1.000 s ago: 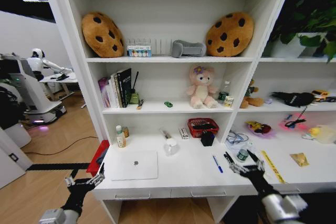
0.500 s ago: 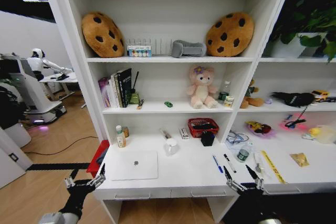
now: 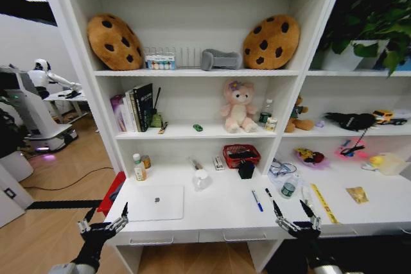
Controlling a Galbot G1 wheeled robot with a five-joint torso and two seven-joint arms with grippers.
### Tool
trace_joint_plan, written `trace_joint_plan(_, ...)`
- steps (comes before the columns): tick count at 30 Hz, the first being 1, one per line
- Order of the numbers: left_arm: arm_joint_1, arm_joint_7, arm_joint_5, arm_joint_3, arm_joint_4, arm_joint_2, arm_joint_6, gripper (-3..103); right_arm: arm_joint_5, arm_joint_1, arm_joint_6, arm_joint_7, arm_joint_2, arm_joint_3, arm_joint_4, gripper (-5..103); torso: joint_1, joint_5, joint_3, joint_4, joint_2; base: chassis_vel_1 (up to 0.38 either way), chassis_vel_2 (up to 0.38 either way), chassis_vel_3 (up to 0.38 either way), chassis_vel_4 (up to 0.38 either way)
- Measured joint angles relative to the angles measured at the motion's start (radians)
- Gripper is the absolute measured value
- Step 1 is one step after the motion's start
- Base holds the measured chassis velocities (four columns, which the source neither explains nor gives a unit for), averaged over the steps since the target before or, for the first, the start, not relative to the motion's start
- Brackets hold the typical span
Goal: Organize the objects on the table.
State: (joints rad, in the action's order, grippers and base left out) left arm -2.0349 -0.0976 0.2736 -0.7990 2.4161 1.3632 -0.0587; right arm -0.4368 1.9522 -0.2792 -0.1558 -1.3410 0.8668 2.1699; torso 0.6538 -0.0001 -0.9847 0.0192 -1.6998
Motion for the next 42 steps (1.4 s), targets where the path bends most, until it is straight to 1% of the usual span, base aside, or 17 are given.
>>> trace_joint_plan(7, 0.002, 0.004, -0.008, 0.009, -0.010, 0.011, -0.001, 100, -0.009, -0.025, 0.005, -0.011, 0.015, -0.011, -0.013, 100, 0.000, 0.0012, 0.000, 0.0002, 0.000, -0.267, -0.271, 0.264, 0.266)
trace_joint_plan(8, 0.002, 0.003, -0.012, 0.012, -0.013, 0.015, -0.001, 100, -0.009, -0.033, 0.005, -0.014, 0.017, -0.019, -0.014, 100, 0.000, -0.0007, 0.000, -0.0002, 0.000, -0.301, -0.316, 0.296, 0.333)
trace_joint_plan(10, 0.000, 0.005, -0.017, 0.015, -0.015, 0.019, -0.001, 100, -0.009, -0.039, 0.007, -0.015, 0.020, -0.026, -0.017, 100, 0.000, -0.0007, 0.000, 0.0004, 0.000, -0.278, -0.304, 0.282, 0.333)
trace_joint_plan(11, -0.002, 0.006, -0.021, 0.019, -0.015, 0.024, -0.001, 100, -0.007, -0.046, 0.008, -0.016, 0.023, -0.034, -0.021, 100, 0.000, 0.0013, 0.000, 0.0003, 0.000, -0.255, -0.268, 0.233, 0.255)
trace_joint_plan(12, -0.002, 0.006, -0.021, 0.019, -0.015, 0.024, -0.001, 100, -0.007, -0.046, 0.008, -0.016, 0.023, -0.034, -0.021, 100, 0.000, 0.0013, 0.000, 0.0003, 0.000, -0.255, -0.268, 0.233, 0.255)
trace_joint_plan(15, -0.006, 0.010, -0.033, 0.027, -0.020, 0.036, 0.002, 100, 0.008, -0.070, 0.008, -0.020, 0.032, -0.061, -0.035, 100, 0.000, -0.0007, 0.000, 0.0000, 0.000, -0.255, -0.256, 0.239, 0.230)
trace_joint_plan(18, -0.008, 0.014, -0.040, 0.034, -0.023, 0.040, 0.005, 100, 0.012, -0.092, 0.018, -0.032, 0.048, -0.101, -0.038, 100, 0.000, 0.0013, 0.000, 0.0001, 0.000, -0.114, -0.177, 0.133, 0.116)
trace_joint_plan(20, -0.010, 0.014, -0.045, 0.039, -0.027, 0.041, 0.005, 100, 0.019, -0.110, 0.053, -0.063, 0.071, -0.152, -0.029, 100, 0.000, -0.0006, 0.000, 0.0009, 0.000, 0.005, -0.096, 0.090, 0.027)
trace_joint_plan(22, -0.012, 0.014, -0.048, 0.041, -0.030, 0.040, 0.005, 100, 0.024, -0.127, 0.072, -0.067, 0.086, -0.196, -0.026, 100, 0.000, -0.0003, 0.000, 0.0009, 0.000, -0.054, -0.054, -0.022, -0.013)
trace_joint_plan(25, -0.027, 0.015, -0.063, 0.048, -0.036, 0.039, 0.005, 100, 0.018, -0.217, 0.159, -0.049, 0.115, -0.311, -0.046, 100, 0.000, -0.0005, 0.000, 0.0001, 0.000, 0.026, 0.048, -0.025, -0.028)
trace_joint_plan(28, -0.036, 0.016, -0.069, 0.050, -0.038, 0.039, 0.006, 100, 0.021, -0.253, 0.198, -0.036, 0.116, -0.338, -0.058, 100, 0.000, -0.0001, 0.000, -0.0002, 0.000, 0.060, 0.076, -0.059, -0.061)
trace_joint_plan(30, -0.054, 0.018, -0.088, 0.058, -0.046, 0.046, 0.016, 100, 0.006, -0.307, 0.244, 0.005, 0.124, -0.396, -0.089, 100, 0.000, -0.0005, 0.000, 0.0004, 0.000, 0.008, 0.022, -0.035, -0.011)
trace_joint_plan(31, -0.054, 0.018, -0.088, 0.058, -0.046, 0.046, 0.016, 100, 0.006, -0.307, 0.244, 0.005, 0.124, -0.396, -0.089, 100, 0.000, -0.0005, 0.000, 0.0004, 0.000, 0.000, 0.000, 0.000, 0.000)
trace_joint_plan(33, -0.076, 0.027, -0.133, 0.091, -0.060, 0.064, 0.027, 100, -0.003, -0.388, 0.258, 0.085, 0.131, -0.484, -0.161, 100, 0.000, 0.0002, 0.000, 0.0005, 0.000, 0.000, 0.000, 0.000, 0.000)
trace_joint_plan(36, -0.080, 0.029, -0.146, 0.102, -0.064, 0.070, 0.029, 100, -0.004, -0.420, 0.265, 0.122, 0.129, -0.515, -0.188, 100, 0.000, 0.0001, 0.000, 0.0002, 0.000, 0.000, 0.000, 0.000, 0.000)
trace_joint_plan(39, -0.090, 0.034, -0.181, 0.133, -0.079, 0.087, 0.033, 100, -0.025, -0.540, 0.324, 0.247, 0.101, -0.618, -0.282, 100, 0.000, 0.0002, 0.000, 0.0002, 0.000, 0.000, 0.000, 0.000, 0.000)
trace_joint_plan(42, -0.091, 0.034, -0.184, 0.134, -0.080, 0.089, 0.033, 100, -0.034, -0.574, 0.347, 0.274, 0.096, -0.643, -0.302, 100, 0.000, 0.0002, 0.000, 0.0003, 0.000, 0.000, 0.000, 0.000, 0.000)
